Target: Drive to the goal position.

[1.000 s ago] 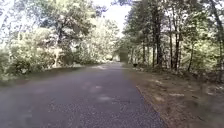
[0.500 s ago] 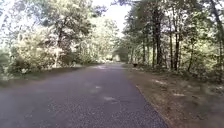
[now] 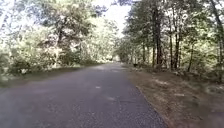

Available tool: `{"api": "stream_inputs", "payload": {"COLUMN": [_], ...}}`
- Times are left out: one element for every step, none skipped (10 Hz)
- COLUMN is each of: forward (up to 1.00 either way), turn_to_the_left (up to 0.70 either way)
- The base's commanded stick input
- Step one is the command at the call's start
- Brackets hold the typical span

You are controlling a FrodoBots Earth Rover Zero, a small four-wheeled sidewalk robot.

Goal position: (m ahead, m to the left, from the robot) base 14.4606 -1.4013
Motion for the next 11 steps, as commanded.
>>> {"api": "stream_inputs", "payload": {"forward": [0.45, 0.45, 0.45, 0.45, 0.45, 0.45, 0.45, 0.45, 0.45, 0.45, 0.45], "turn_to_the_left": [0.0, 0.0, 0.0, 0.0, 0.0, 0.0, 0.0, 0.0, 0.0, 0.0, 0.0]}}
